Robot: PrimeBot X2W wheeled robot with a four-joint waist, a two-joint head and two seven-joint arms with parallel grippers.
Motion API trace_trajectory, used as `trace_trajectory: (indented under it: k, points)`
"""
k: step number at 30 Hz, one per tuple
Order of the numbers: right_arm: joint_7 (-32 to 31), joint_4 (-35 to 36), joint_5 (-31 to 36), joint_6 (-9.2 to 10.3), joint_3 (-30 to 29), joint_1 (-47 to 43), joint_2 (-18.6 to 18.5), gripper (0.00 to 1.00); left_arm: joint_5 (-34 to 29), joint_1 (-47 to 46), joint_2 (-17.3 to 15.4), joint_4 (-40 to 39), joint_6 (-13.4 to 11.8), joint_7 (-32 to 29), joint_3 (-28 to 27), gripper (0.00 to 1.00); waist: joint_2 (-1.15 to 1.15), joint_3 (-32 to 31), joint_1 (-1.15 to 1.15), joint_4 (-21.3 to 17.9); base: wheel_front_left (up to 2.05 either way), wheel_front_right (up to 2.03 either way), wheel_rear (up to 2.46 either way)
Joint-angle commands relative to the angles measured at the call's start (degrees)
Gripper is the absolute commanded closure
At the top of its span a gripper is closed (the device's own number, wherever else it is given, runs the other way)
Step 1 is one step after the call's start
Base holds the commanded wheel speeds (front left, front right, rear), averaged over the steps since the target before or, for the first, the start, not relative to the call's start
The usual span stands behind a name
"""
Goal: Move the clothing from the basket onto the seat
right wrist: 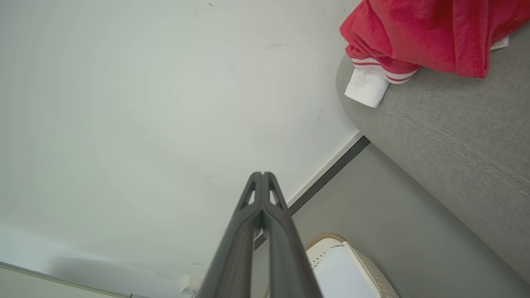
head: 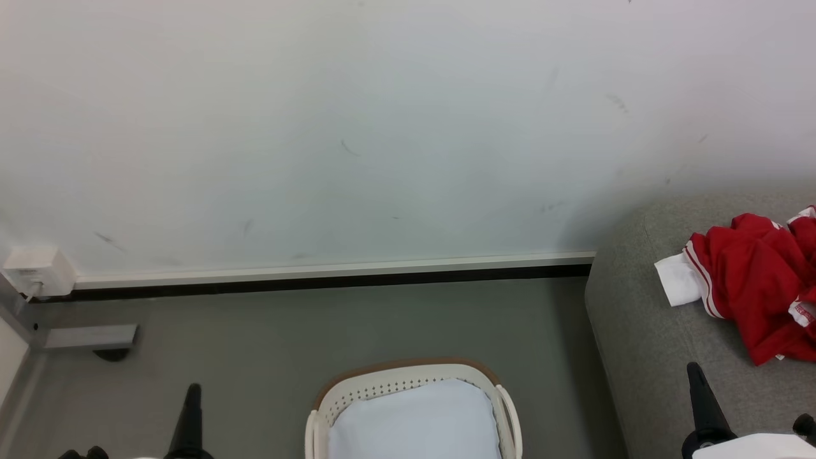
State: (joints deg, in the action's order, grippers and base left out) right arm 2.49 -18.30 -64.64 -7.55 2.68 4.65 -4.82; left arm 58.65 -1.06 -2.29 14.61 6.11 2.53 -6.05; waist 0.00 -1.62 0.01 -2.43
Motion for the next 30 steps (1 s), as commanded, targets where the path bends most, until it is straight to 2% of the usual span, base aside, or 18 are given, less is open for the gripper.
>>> trace_trajectory:
  k: [1,30]
  points:
    - [-0.4,0.96,-1.66,0.05,-0.81,1.62,0.1,1.0,2.02,-1.43,-0.54,-0.63,0.46,-0.46,-0.19,1.0,0.0,0.04,0.0,0.07,0.0,0.0,0.0]
    - [-4.55,2.44,-14.2,0.08,-4.91,1.94,0.89,1.0,17.31,-3.63,-0.66,-0.72,0.74,-4.66,-0.39,1.0,0.0,0.68,0.0,1.03,0.0,0.0,0.0]
